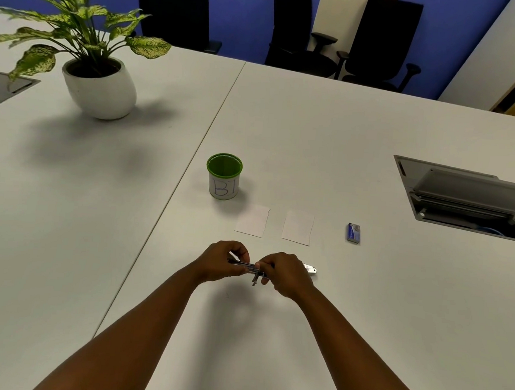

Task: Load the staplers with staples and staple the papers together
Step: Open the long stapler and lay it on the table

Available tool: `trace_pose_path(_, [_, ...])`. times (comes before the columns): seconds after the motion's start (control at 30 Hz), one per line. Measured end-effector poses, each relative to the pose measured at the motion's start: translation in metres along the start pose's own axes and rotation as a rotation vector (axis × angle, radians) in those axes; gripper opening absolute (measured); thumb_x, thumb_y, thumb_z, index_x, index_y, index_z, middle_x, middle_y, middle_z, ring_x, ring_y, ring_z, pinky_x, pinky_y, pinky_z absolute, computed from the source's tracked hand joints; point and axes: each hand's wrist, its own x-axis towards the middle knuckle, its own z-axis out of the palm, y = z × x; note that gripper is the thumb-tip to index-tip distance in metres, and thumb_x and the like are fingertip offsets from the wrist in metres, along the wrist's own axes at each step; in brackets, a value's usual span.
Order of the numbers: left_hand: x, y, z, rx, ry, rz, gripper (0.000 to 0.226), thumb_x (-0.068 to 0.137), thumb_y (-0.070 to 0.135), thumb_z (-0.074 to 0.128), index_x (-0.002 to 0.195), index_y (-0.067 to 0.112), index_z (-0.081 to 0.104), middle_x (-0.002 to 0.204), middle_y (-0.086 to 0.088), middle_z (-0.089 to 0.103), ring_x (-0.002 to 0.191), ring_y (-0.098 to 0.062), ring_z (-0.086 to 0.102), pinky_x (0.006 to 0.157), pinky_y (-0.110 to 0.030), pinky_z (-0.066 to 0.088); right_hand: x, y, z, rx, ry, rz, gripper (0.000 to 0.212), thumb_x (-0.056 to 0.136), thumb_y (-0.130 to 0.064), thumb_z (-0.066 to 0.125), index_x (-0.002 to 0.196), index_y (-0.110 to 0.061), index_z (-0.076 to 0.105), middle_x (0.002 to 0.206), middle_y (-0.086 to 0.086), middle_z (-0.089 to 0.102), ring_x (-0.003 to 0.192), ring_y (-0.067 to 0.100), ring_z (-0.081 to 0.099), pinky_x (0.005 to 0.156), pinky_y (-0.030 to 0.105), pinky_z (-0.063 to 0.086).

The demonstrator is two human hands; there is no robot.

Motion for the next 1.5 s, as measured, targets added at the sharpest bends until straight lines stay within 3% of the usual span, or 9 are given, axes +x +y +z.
trace_pose_path(0.17, [-0.002, -0.002, 0.007, 0.206, 0.147, 0.051, 0.021, 0.072, 0.029, 0.073, 0.081, 0.033, 0.054, 0.093, 0.011, 0.060, 0.088, -0.010, 0.061, 0.078, -0.032, 0.053, 0.000, -0.004, -0.002, 0.097, -0.062, 0.073, 0.032, 0.095, -0.030, 0.046, 0.098, -0.007, 0.068, 0.093, 0.012, 0.074, 0.047, 0.006, 0.049, 0.045, 0.015, 0.040])
trace_pose_path(0.33, [-0.009, -0.002, 0.013, 0.463, 0.416, 0.189, 0.010, 0.080, 0.027, 0.069, 0.087, 0.021, 0.066, 0.103, 0.011, 0.062, 0.101, -0.009, 0.050, 0.064, -0.009, 0.032, -0.002, 0.000, -0.004, 0.290, -0.103, 0.144, 0.034, 0.096, -0.028, 0.045, 0.098, -0.001, 0.066, 0.095, 0.018, 0.072, 0.045, 0.009, 0.047, 0.035, 0.014, 0.034])
trace_pose_path(0.63, [-0.012, -0.003, 0.020, 0.536, 0.622, 0.178, 0.018, 0.064, 0.032, 0.082, 0.065, 0.021, 0.067, 0.087, 0.008, 0.064, 0.091, -0.005, 0.041, 0.050, -0.007, 0.021, -0.003, 0.001, -0.002, 0.320, -0.072, 0.146, 0.035, 0.097, -0.030, 0.044, 0.103, -0.003, 0.065, 0.095, 0.017, 0.072, 0.045, 0.008, 0.046, 0.034, 0.012, 0.033])
trace_pose_path(0.77, [-0.015, 0.000, 0.022, 0.621, 0.627, 0.228, 0.019, 0.057, 0.025, 0.086, 0.056, 0.024, 0.067, 0.077, 0.011, 0.065, 0.085, -0.006, 0.040, 0.048, -0.003, 0.016, -0.003, -0.002, -0.002, 0.326, -0.065, 0.152, 0.033, 0.096, -0.029, 0.045, 0.103, -0.004, 0.066, 0.096, 0.018, 0.072, 0.045, 0.009, 0.046, 0.033, 0.012, 0.033])
trace_pose_path(1.0, [-0.015, 0.002, 0.025, 0.611, 0.647, 0.166, 0.018, 0.055, 0.025, 0.086, 0.063, 0.026, 0.071, 0.073, 0.010, 0.064, 0.083, -0.006, 0.040, 0.046, -0.004, 0.015, -0.002, -0.003, -0.002, 0.264, -0.038, 0.147, 0.034, 0.096, -0.031, 0.044, 0.102, -0.006, 0.067, 0.095, 0.015, 0.073, 0.045, 0.007, 0.047, 0.032, 0.011, 0.033])
trace_pose_path(1.17, [-0.012, 0.008, 0.033, 0.600, 0.582, 0.024, 0.011, 0.081, 0.031, 0.067, 0.086, 0.023, 0.072, 0.094, 0.010, 0.064, 0.100, -0.012, 0.049, 0.049, -0.016, 0.026, 0.000, 0.000, 0.001, 0.161, -0.029, 0.118, 0.033, 0.096, -0.030, 0.044, 0.097, -0.006, 0.068, 0.094, 0.013, 0.073, 0.046, 0.006, 0.047, 0.035, 0.009, 0.035])
trace_pose_path(1.27, [-0.012, 0.010, 0.036, 0.572, 0.539, -0.061, 0.016, 0.087, 0.033, 0.059, 0.094, 0.023, 0.069, 0.104, 0.010, 0.061, 0.106, -0.012, 0.047, 0.061, -0.022, 0.032, 0.000, 0.002, 0.006, 0.076, 0.014, 0.107, 0.033, 0.096, -0.031, 0.045, 0.093, -0.008, 0.068, 0.091, 0.011, 0.074, 0.050, 0.006, 0.049, 0.051, 0.018, 0.042])
trace_pose_path(1.37, [-0.012, 0.011, 0.039, 0.543, 0.553, -0.108, 0.015, 0.088, 0.030, 0.059, 0.095, 0.022, 0.069, 0.106, 0.008, 0.062, 0.107, -0.013, 0.049, 0.065, -0.022, 0.034, 0.001, 0.003, 0.014, 0.010, 0.069, 0.126, 0.028, 0.094, -0.028, 0.048, 0.092, -0.009, 0.069, 0.089, 0.010, 0.074, 0.071, 0.019, 0.062, 0.072, 0.031, 0.049])
trace_pose_path(1.5, [-0.013, 0.015, 0.043, 0.735, 0.435, -0.145, 0.020, 0.093, 0.020, 0.048, 0.102, 0.014, 0.064, 0.112, 0.000, 0.059, 0.107, -0.018, 0.050, 0.071, -0.027, 0.042, 0.000, 0.002, 0.024, -0.186, 0.035, 0.103, 0.018, 0.090, -0.018, 0.053, 0.097, -0.008, 0.066, 0.096, 0.012, 0.071, 0.091, 0.026, 0.064, 0.077, 0.032, 0.049])
